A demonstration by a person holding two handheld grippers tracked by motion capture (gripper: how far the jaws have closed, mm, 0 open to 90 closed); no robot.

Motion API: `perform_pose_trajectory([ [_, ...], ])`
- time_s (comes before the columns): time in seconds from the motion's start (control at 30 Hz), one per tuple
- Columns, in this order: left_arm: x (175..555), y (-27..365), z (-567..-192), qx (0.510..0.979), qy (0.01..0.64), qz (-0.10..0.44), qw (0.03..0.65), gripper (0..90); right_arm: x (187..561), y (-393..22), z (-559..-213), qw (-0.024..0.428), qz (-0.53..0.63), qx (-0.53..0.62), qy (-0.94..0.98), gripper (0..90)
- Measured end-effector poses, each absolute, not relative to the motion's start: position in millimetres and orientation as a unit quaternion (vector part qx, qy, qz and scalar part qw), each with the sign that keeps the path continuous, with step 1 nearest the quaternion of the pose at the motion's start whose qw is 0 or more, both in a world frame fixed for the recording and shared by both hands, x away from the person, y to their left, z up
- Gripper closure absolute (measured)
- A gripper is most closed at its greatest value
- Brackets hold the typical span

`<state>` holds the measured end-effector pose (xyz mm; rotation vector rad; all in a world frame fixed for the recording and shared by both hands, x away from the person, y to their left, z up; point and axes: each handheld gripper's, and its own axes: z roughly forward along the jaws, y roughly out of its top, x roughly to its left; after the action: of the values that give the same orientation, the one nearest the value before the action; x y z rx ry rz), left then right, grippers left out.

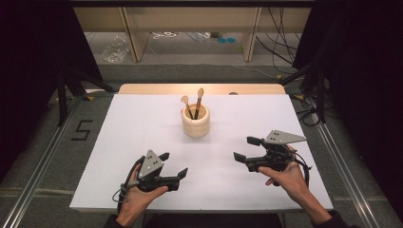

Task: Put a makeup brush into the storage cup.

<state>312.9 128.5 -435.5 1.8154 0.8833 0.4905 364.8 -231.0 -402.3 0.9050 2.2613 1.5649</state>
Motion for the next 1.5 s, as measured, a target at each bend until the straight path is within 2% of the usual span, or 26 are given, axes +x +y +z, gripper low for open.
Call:
perform_pose_trajectory([
  [1.07, 312.8, 128.1, -436.1, 0.756, 0.364, 0.205, 0.505, 18.6, 328.8, -244.4, -427.6, 0.118, 0.515, 0.317, 0.787, 17.9],
  [1.5, 312.7, 127.9, -436.4, 0.755, 0.365, 0.203, 0.505, 18.6, 325.7, -244.6, -432.0, 0.115, 0.524, 0.315, 0.783, 18.1],
])
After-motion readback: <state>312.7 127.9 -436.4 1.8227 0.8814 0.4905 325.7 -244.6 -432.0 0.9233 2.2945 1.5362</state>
